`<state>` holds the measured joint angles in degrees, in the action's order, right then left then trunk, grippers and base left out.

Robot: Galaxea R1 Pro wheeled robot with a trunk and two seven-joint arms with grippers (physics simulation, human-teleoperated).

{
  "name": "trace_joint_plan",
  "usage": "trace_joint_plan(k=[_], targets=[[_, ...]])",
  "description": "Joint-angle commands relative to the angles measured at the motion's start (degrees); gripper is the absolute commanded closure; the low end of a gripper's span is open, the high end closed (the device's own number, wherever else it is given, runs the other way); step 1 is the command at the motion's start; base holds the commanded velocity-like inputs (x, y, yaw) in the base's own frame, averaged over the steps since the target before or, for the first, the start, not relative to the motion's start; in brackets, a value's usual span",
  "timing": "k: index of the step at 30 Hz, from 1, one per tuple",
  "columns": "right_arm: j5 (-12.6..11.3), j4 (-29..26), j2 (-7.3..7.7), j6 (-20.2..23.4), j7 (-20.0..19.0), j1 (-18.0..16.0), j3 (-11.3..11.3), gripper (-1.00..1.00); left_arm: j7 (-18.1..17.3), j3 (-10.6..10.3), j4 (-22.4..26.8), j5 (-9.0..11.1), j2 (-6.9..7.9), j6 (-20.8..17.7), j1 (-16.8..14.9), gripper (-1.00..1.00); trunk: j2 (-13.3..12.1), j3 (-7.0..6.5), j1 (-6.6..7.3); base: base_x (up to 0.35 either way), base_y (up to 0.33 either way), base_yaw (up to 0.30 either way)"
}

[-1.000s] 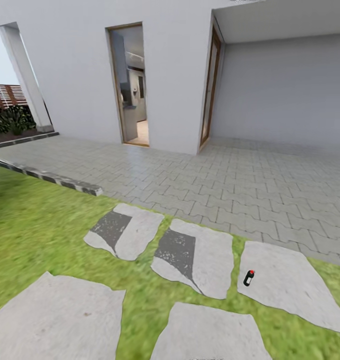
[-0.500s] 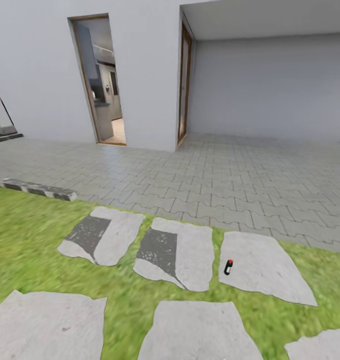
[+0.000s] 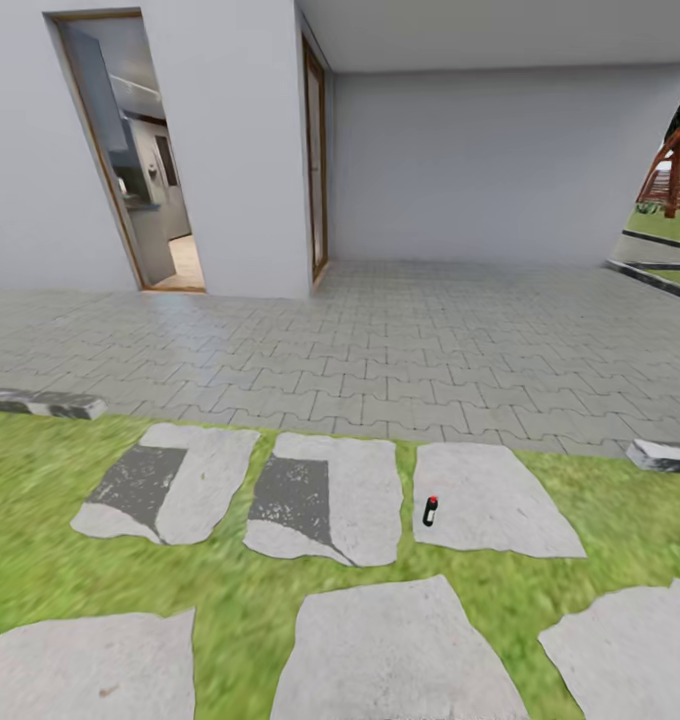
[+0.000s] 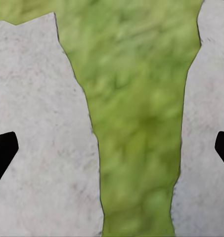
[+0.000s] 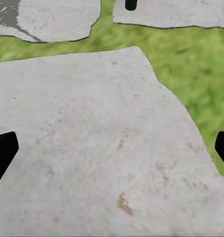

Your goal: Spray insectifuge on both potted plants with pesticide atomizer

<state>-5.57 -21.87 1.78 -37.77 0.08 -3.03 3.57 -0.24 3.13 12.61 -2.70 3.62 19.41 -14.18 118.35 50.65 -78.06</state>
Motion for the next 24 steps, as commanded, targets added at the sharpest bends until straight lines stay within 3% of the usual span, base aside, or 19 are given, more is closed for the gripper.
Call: trace_joint_plan(k=[1, 16, 24], targets=[[-0.58, 0.05, 0.02, -0.2, 0.01, -0.04, 0.38, -1.0, -0.03, 0.33, -0.04, -0.29, -0.02, 0.19, -0.03, -1.0, 0.02, 0.09, 0.0, 0.104, 0.294, -0.289], [-0.55, 0.08, -0.19, -0.2, -0.08, -0.04, 0.52, -1.0, -0.03, 0.36, -0.04, -0.3, -0.07, 0.19, 0.0, -1.0, 0.02, 0.81, 0.0, 0.215, 0.273, -0.261], [-0.58, 0.08, -0.2, -0.2, -0.17, -0.04, 0.45, -1.0, -0.03, 0.38, -0.12, -0.31, -0.11, 0.19, -0.02, -1.0, 0.02, 1.02, 0.0, 0.298, 0.118, -0.283]])
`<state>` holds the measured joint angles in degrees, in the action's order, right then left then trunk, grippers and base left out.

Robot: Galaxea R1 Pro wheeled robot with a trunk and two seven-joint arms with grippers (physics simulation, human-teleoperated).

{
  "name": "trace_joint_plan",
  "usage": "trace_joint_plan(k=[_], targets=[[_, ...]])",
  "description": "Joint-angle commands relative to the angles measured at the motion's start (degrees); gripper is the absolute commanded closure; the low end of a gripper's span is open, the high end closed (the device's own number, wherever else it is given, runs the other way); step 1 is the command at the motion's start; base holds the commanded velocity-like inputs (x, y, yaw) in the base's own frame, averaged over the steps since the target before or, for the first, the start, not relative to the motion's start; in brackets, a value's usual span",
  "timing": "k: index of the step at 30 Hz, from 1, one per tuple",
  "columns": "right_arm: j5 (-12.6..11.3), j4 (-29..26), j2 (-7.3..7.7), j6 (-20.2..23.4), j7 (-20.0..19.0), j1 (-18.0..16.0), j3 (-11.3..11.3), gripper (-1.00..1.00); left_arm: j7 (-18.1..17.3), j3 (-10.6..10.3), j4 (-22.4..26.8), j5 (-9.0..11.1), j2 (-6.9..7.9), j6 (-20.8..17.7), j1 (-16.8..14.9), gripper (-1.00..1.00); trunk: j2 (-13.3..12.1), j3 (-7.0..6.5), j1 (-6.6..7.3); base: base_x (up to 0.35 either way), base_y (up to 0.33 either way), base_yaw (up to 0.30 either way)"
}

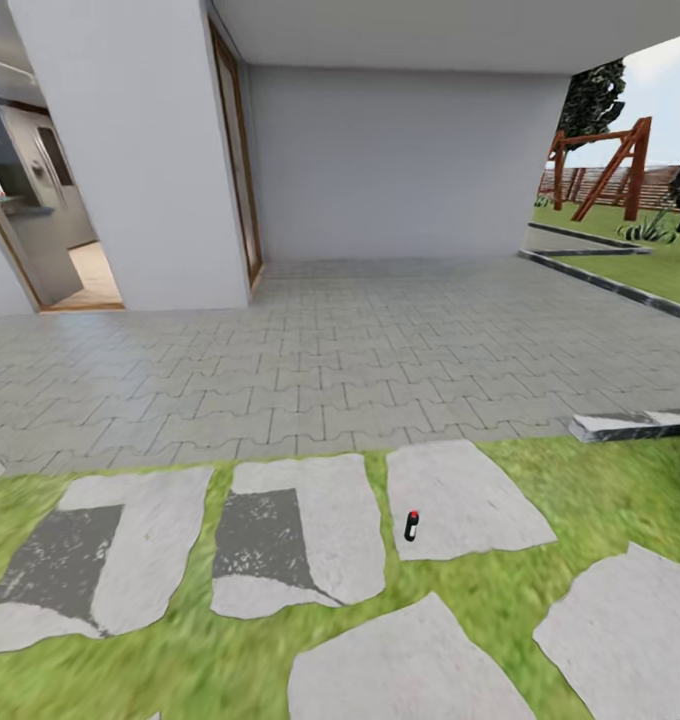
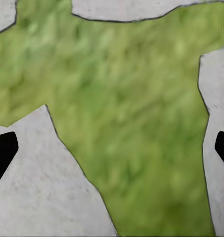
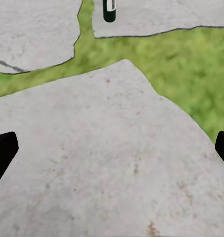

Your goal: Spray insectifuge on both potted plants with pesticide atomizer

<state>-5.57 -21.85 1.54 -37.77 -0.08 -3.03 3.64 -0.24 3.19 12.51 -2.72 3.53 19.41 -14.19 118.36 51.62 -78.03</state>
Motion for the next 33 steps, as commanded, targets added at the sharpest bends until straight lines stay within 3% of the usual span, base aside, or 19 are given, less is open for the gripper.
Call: trace_joint_plan(k=[1, 7, 33], targets=[[-0.58, 0.05, 0.05, -0.19, -0.01, -0.05, 0.4, -1.0, -0.01, 0.32, -0.03, -0.3, -0.02, 0.19, 0.0, -1.0, 0.02, 0.07, -0.02, 0.307, 0.011, -0.286], [-0.58, 0.05, 0.05, -0.19, -0.01, -0.05, 0.4, -1.0, 0.02, 0.32, -0.03, -0.27, 0.0, 0.19, -0.01, -1.0, 0.02, 0.12, -0.02, 0.19, 0.003, -0.29], [-0.58, 0.05, 0.05, -0.19, -0.01, -0.05, 0.4, -1.0, 0.06, 0.32, 0.04, -0.26, 0.0, 0.19, -0.03, -1.0, 0.02, 0.12, -0.02, 0.011, 0.009, -0.298]])
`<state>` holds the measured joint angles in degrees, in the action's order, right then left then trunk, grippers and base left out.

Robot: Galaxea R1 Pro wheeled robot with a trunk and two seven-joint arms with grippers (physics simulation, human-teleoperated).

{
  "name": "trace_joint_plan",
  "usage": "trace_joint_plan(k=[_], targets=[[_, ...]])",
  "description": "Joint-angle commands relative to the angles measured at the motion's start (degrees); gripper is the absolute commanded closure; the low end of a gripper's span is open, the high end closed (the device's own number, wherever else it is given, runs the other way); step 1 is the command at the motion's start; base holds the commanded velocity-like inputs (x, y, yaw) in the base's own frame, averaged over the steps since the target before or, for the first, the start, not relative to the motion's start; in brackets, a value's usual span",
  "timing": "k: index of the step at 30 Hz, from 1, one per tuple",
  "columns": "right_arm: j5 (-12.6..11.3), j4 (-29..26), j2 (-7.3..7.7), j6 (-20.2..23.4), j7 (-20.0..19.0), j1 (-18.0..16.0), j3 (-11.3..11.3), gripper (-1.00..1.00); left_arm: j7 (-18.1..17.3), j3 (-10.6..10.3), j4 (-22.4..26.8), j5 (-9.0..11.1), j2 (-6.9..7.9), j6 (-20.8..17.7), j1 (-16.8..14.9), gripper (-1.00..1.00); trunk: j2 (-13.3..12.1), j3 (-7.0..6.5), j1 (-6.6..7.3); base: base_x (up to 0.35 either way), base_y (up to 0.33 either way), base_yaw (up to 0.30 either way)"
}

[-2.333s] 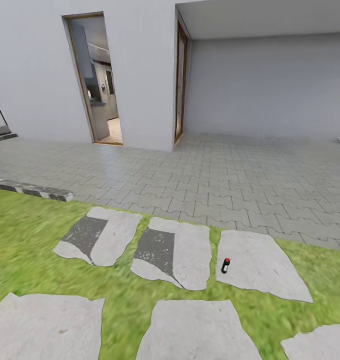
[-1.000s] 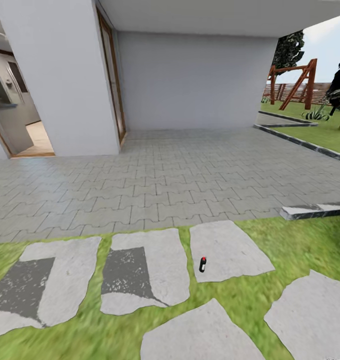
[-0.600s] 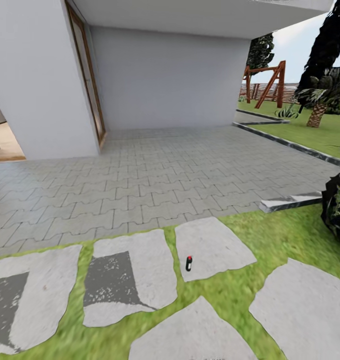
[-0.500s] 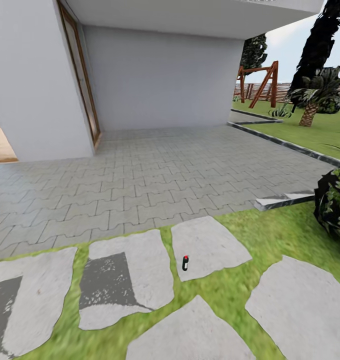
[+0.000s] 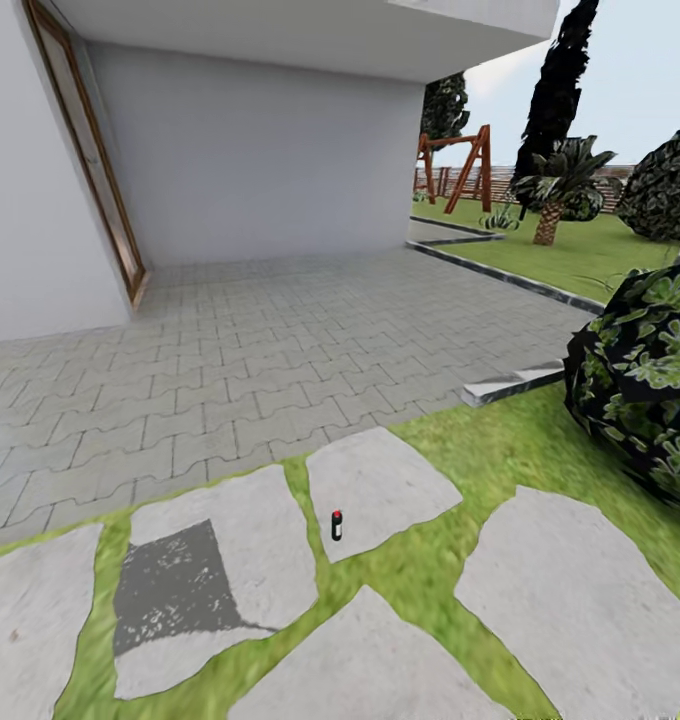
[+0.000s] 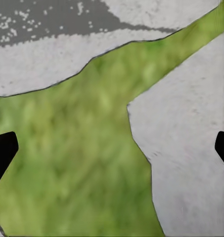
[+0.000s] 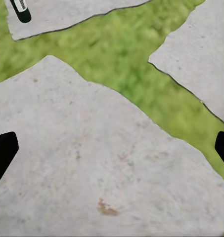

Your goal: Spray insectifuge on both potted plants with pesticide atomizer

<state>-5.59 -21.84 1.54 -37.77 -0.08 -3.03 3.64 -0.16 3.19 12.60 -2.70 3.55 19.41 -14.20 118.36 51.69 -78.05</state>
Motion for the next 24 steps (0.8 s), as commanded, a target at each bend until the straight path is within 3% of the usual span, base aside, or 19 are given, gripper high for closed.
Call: trace_joint_plan(k=[1, 17, 24], targets=[[-0.56, 0.04, 0.05, -0.2, -0.01, -0.05, 0.4, -1.0, -0.02, 0.33, -0.03, -0.29, -0.01, 0.19, -0.03, -1.0, 0.01, 0.05, -0.01, 0.153, 0.253, -0.299], [-0.56, 0.04, 0.05, -0.2, -0.03, -0.05, 0.49, -1.0, -0.02, 0.33, -0.03, -0.26, -0.03, 0.19, -0.03, -1.0, 0.01, 0.05, -0.01, 0.175, 0.268, -0.299], [-0.64, -0.01, 0.18, -0.2, -0.03, -0.05, 0.41, -1.0, -0.02, 0.33, -0.03, -0.29, 0.02, 0.19, -0.02, -1.0, 0.01, 0.05, -0.01, 0.085, 0.095, -0.299]])
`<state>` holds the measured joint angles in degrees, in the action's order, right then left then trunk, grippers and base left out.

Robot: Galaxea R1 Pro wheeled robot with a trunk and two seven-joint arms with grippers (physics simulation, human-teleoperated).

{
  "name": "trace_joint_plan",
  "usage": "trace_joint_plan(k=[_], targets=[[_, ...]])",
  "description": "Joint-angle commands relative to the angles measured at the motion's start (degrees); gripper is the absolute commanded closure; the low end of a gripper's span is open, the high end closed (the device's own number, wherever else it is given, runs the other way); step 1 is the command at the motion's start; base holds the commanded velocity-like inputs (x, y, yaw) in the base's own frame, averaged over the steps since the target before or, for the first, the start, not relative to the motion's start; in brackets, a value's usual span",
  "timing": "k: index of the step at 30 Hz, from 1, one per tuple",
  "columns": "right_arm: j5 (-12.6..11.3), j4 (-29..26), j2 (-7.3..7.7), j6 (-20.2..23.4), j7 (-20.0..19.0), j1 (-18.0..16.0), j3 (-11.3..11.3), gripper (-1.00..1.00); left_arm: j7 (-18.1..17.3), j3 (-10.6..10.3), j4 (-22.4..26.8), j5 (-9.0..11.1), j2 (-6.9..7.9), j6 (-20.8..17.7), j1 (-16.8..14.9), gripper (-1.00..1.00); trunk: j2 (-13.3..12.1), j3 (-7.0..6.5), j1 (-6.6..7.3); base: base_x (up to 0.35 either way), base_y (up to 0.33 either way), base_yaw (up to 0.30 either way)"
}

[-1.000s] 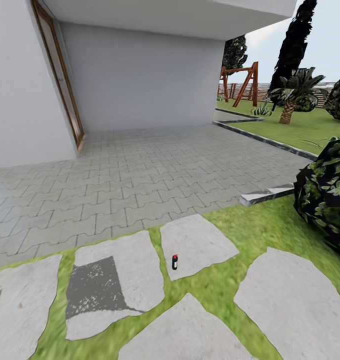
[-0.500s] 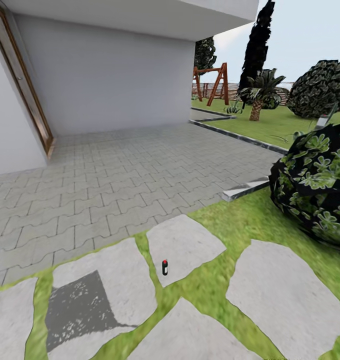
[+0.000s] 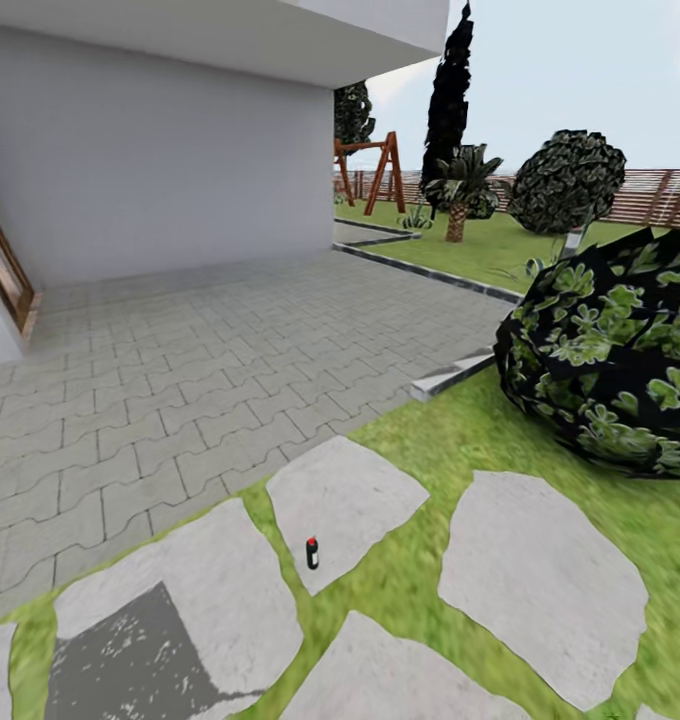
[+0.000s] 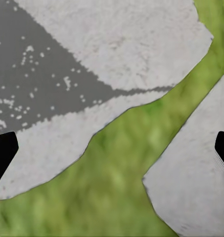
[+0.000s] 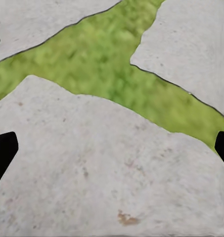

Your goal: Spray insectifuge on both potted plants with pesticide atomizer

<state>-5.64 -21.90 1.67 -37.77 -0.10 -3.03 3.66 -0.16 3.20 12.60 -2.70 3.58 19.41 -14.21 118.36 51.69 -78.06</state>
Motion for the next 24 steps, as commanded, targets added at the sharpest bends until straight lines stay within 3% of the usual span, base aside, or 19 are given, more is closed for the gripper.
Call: trace_joint_plan(k=[1, 18, 24], targets=[[-0.59, 0.06, 0.06, -0.19, 0.0, -0.05, 0.39, -1.0, -0.02, 0.31, -0.03, -0.27, 0.0, 0.19, 0.0, -1.0, 0.02, 0.05, 0.01, 0.011, 0.013, -0.299], [-1.37, -0.65, 0.21, -0.32, 0.17, -0.05, -2.43, -1.0, 0.03, 1.02, 0.03, 0.24, 0.1, 0.11, -0.03, -1.0, 0.02, 0.05, 0.01, 0.001, 0.001, -0.296], [-1.12, -0.44, 0.16, -0.3, -0.13, -0.05, -2.11, -1.0, 0.76, 0.82, 0.74, 0.32, 0.16, 0.04, -0.28, -1.0, 0.02, 0.05, 0.01, 0.0, 0.0, -0.089]])
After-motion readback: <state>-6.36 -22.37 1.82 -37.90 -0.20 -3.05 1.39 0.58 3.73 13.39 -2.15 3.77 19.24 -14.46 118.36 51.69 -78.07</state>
